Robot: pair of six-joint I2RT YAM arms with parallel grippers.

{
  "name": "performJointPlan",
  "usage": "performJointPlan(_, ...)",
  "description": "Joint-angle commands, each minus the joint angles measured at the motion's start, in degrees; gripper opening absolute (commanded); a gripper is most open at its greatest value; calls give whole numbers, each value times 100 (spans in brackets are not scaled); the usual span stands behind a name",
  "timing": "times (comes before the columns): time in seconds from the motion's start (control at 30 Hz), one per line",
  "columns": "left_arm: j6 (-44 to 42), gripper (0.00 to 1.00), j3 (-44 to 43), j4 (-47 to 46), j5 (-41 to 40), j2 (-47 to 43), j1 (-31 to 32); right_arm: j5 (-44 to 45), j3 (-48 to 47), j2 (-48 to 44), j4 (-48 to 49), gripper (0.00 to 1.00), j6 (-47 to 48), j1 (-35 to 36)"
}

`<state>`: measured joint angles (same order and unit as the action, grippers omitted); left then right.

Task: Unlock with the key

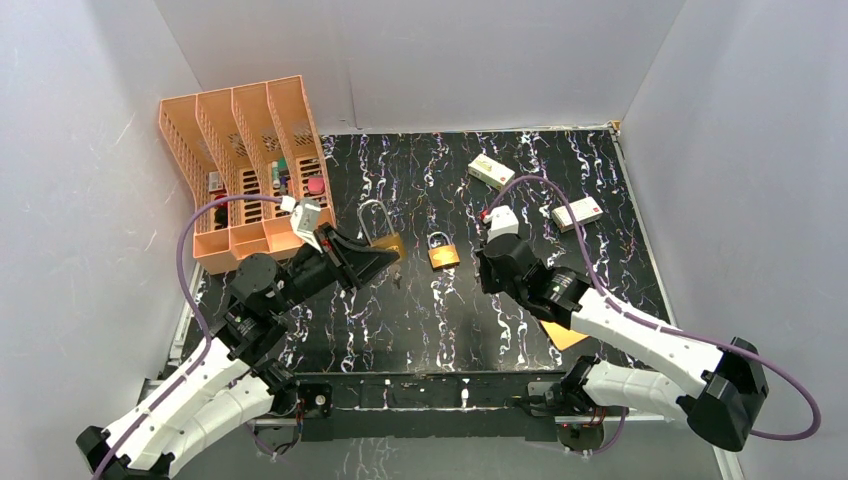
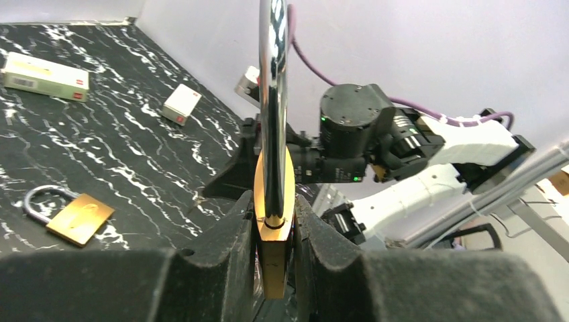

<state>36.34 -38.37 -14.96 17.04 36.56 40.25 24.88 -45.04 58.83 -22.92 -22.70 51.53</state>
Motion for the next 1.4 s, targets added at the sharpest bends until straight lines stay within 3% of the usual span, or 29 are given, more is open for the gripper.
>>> performJointPlan(0.0,437,0,75,-1218,582,-147,-2,-178,195,-87,863,0,-72,-125)
performJointPlan(0.1,529,0,139,-1390,801,-97,0,-377,307,10,881,7,-132,-239)
performJointPlan(0.27,566,0,163,-1460,893,-55,0,-758,128,-221,785,37,-173,-267)
performJointPlan(0.4,604,0,215,-1595,831,-37,0,-1773,-305,-536,663,51,-50,-266)
performJointPlan(0.57,874,0,379,-2132,680,26,-1,-4350,-608,-817,1552,52,-41,-272)
performJointPlan(0.7,1065,0,410,-2510,630,157,-2,-5290,-784,-827,2400,52,-403,-266)
performJointPlan(0.93,1297,0,288,-2773,703,307,0,-5553,-1059,-576,3035,53,-781,-266)
performJointPlan(1.37,1376,0,217,-2911,700,390,0,-5766,-1004,-1,4094,45,-1691,-257)
